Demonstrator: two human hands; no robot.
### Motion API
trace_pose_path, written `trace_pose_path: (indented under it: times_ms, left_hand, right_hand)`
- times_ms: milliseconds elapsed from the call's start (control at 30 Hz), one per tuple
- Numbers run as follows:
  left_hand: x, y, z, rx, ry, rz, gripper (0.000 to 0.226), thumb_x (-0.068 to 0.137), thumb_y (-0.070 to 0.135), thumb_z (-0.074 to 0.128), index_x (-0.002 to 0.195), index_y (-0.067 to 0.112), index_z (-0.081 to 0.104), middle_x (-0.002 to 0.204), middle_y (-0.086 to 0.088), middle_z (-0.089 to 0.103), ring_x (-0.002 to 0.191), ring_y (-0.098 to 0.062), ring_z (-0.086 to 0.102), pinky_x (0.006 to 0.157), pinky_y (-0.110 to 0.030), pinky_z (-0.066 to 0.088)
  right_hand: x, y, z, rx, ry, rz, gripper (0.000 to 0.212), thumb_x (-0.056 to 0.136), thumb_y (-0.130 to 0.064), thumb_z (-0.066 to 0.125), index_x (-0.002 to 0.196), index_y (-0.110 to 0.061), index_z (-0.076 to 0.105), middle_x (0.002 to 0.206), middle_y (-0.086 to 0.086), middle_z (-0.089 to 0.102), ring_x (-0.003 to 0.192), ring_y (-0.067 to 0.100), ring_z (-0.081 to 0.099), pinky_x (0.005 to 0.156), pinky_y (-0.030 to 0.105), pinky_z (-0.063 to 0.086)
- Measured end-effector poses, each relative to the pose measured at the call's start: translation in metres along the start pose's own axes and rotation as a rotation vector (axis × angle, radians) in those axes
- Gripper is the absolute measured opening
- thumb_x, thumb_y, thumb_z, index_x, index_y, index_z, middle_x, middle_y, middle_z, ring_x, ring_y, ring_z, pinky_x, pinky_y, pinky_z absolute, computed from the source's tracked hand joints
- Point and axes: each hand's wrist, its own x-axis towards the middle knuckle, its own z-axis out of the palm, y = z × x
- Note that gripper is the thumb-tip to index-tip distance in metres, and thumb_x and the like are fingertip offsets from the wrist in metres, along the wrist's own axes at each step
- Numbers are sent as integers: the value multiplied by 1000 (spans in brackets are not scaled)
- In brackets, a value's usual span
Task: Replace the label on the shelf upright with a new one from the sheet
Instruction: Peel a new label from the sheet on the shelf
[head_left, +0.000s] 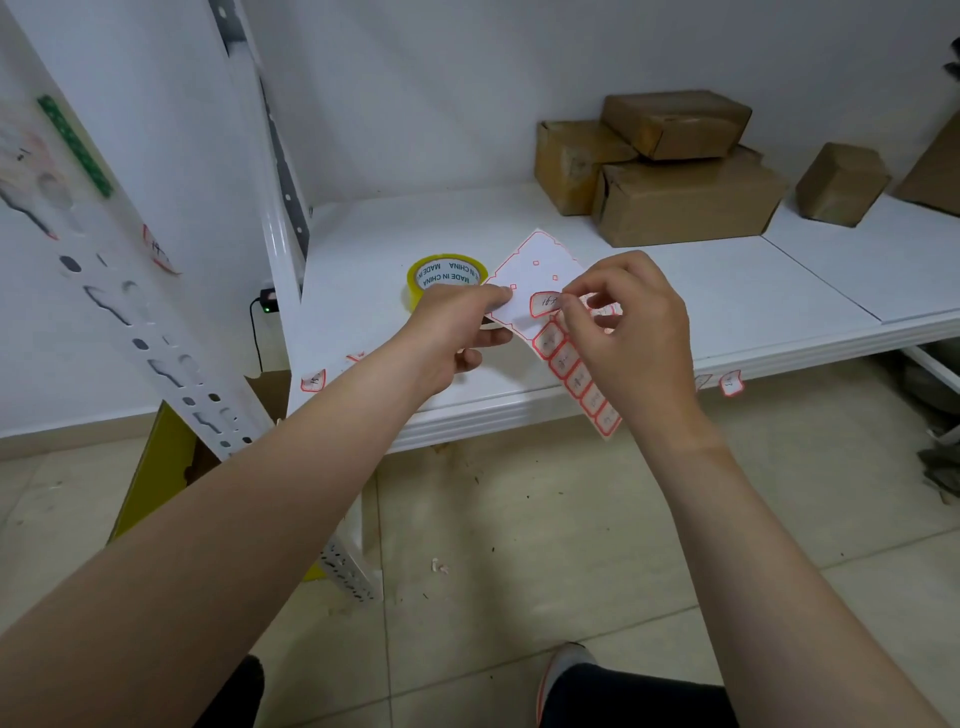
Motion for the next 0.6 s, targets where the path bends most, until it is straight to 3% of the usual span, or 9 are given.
trace_pose_path:
  times_ms: [167, 267, 333, 367, 467, 533, 600]
  left_hand:
    - [12, 1, 5, -96, 5, -20, 3, 106, 21, 63, 104, 20, 61, 99, 1, 76, 63, -10, 74, 46, -19, 40]
    - [24, 7, 15, -199, -26, -45, 11, 110, 20, 56, 117, 14, 61, 98, 0, 77, 65, -14, 77, 45, -18, 51]
    - [29, 13, 21, -232, -43, -46, 18, 113, 19, 49, 122, 10, 60, 93, -2, 76, 64, -16, 77, 45, -21, 57]
    - [31, 16, 24, -231, -42, -30, 20, 113, 19, 48, 123, 7, 61, 92, -4, 76, 62, -17, 77, 46, -23, 59]
    - [38, 29, 22, -123, 39, 92, 17, 109, 19, 57, 109, 4, 64, 90, -9, 73, 66, -22, 75, 48, -29, 63]
    - [38, 37, 14, -30, 107, 180, 11, 106, 15, 59, 99, 7, 62, 94, -12, 64, 78, -27, 70, 51, -30, 63]
    - [31, 41, 0, 40, 134, 258, 8, 106, 11, 54, 103, 14, 61, 97, -9, 64, 81, -26, 68, 54, -30, 62]
  right_hand:
    - [2, -1, -5, 45, 86, 193, 7, 96, -30, 70, 95, -23, 74, 110, -9, 67, 79, -1, 65, 65, 13, 54]
    - [6, 1, -8, 147, 132, 329, 10, 98, -27, 67, 96, -22, 76, 106, -9, 68, 76, -4, 64, 60, 5, 45]
    - [8, 3, -9, 182, 146, 383, 13, 99, -26, 65, 96, -22, 76, 105, -9, 70, 79, 4, 68, 62, 10, 49]
    - [9, 4, -9, 203, 155, 404, 13, 98, -25, 64, 95, -23, 77, 104, -9, 71, 83, 8, 70, 67, 20, 54]
    - [12, 4, -10, 247, 157, 475, 16, 98, -26, 63, 96, -23, 78, 103, -9, 74, 91, 16, 75, 80, 40, 64]
    - [14, 1, -11, 265, 136, 518, 16, 98, -25, 63, 94, -24, 79, 100, -8, 76, 87, 15, 76, 80, 43, 65]
    - [18, -6, -10, 280, 106, 529, 17, 98, -24, 62, 92, -25, 78, 96, -5, 77, 82, 15, 75, 76, 42, 65]
